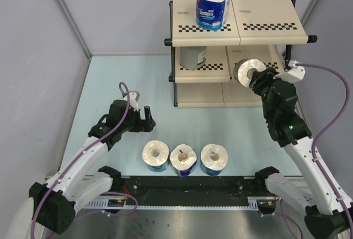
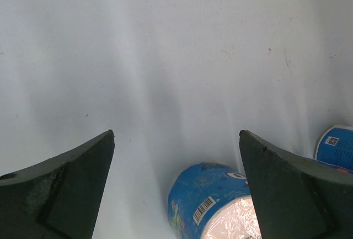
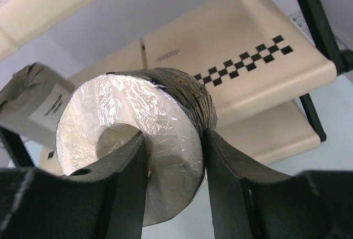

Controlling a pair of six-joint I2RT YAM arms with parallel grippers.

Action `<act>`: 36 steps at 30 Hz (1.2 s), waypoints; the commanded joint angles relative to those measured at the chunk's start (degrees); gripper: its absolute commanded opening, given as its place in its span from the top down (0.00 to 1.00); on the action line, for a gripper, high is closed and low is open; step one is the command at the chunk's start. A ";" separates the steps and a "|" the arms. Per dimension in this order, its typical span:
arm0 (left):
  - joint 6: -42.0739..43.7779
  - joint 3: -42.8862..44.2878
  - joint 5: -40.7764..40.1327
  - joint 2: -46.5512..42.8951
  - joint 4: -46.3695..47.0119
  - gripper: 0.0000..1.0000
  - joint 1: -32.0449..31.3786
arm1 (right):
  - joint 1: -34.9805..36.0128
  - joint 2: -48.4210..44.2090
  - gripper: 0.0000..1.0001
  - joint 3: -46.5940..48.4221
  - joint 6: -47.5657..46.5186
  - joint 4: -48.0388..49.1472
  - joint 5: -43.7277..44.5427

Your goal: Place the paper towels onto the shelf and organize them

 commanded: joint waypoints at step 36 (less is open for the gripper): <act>0.88 1.59 0.12 -0.51 0.78 0.00 -0.35 | -17.21 14.81 0.31 5.00 4.16 19.80 -23.10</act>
